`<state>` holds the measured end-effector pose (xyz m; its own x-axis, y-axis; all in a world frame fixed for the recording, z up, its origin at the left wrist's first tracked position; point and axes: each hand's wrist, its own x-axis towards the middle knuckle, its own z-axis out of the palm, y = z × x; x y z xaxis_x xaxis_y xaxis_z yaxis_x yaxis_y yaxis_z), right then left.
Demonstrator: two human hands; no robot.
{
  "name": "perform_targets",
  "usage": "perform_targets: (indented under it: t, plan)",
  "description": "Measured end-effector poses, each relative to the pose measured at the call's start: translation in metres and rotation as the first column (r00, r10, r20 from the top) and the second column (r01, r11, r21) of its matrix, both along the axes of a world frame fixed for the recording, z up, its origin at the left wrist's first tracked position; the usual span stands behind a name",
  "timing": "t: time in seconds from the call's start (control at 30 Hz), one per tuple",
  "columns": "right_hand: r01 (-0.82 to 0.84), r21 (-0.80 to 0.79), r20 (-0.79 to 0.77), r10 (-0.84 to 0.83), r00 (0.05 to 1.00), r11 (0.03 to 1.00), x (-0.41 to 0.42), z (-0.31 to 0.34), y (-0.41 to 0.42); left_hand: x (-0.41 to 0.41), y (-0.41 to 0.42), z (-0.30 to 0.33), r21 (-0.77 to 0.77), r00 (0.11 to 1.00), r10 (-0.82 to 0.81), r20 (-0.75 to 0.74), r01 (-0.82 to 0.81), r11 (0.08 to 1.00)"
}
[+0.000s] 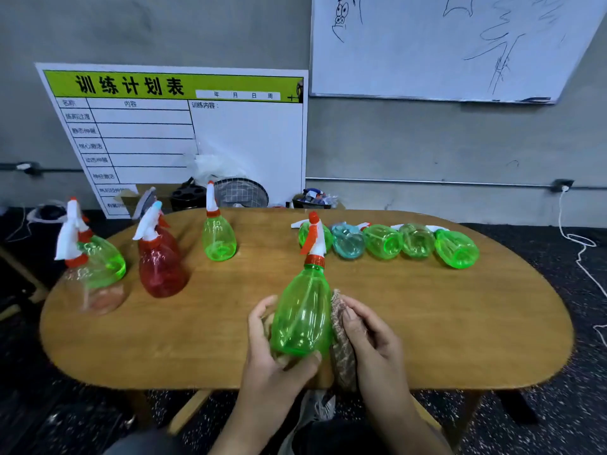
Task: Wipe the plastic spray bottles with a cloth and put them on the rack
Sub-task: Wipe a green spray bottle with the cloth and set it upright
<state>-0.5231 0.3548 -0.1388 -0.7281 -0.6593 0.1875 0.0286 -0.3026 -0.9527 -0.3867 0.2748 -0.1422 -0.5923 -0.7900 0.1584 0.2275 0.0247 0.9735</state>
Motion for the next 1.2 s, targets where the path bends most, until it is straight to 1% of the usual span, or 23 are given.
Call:
perform_targets:
  t: [0.07, 0.17, 0.37, 0.5, 0.6, 0.67, 0.7, 0.8, 0.87, 0.97, 1.1, 1.17, 1.2]
  plan:
    - [-0.031, 0.011, -0.047, 0.031, 0.998, 0.999, 0.015, 0.000, 0.020, 0.017, 0.019, -0.001, 0.009, 0.999, -0.041, -0.003, 0.041, 0.999]
    - [-0.039, 0.020, -0.123, 0.041, 0.992, 0.999, 0.039, 0.001, 0.045, 0.040, 0.048, 0.002, 0.019, 0.999, -0.051, -0.016, 0.051, 0.999]
    - [-0.040, 0.057, -0.317, 0.056, 0.947, 0.998, 0.080, 0.007, 0.079, 0.073, 0.085, -0.009, 0.101, 0.998, 0.053, -0.040, -0.049, 0.994]
    - [-0.066, 0.084, -0.403, 0.094, 0.911, 0.994, 0.084, 0.010, 0.089, 0.090, 0.092, -0.025, 0.153, 0.995, 0.080, -0.064, -0.069, 0.986]
    - [-0.046, 0.066, -0.470, 0.071, 0.880, 0.997, 0.077, 0.022, 0.085, 0.096, 0.099, -0.037, 0.146, 0.995, 0.045, -0.085, -0.033, 0.989]
    - [-0.050, 0.089, -0.564, 0.092, 0.821, 0.995, 0.078, 0.031, 0.078, 0.098, 0.104, -0.041, 0.131, 0.995, 0.021, -0.096, -0.008, 0.991]
    - [-0.035, 0.125, -0.622, 0.106, 0.776, 0.991, 0.080, 0.034, 0.075, 0.098, 0.105, -0.042, 0.122, 0.995, 0.017, -0.102, -0.005, 0.993]
    - [0.093, 0.230, -0.779, 0.126, 0.615, 0.969, 0.090, 0.031, 0.065, 0.099, 0.102, -0.042, 0.103, 0.993, 0.053, -0.108, -0.042, 0.994]
    - [0.129, 0.253, -0.823, 0.143, 0.550, 0.959, 0.098, 0.025, 0.064, 0.100, 0.101, -0.043, 0.107, 0.990, 0.098, -0.103, -0.087, 0.990]
    - [0.078, 0.218, -0.872, 0.158, 0.463, 0.973, 0.109, 0.012, 0.072, 0.102, 0.100, -0.045, 0.149, 0.987, 0.137, -0.080, -0.124, 0.981]
    - [-0.081, 0.179, -0.951, 0.194, 0.241, 0.980, 0.119, -0.008, 0.096, 0.105, 0.100, -0.041, 0.213, 0.982, 0.144, -0.124, -0.116, 0.970]
    - [-0.101, 0.141, -0.978, 0.154, 0.138, 0.985, 0.115, -0.011, 0.101, 0.104, 0.101, -0.039, 0.229, 0.981, 0.134, -0.142, -0.099, 0.968]
    - [-0.095, 0.127, -0.984, 0.138, 0.113, 0.987, 0.112, -0.012, 0.100, 0.104, 0.102, -0.038, 0.227, 0.981, 0.127, -0.148, -0.091, 0.970]
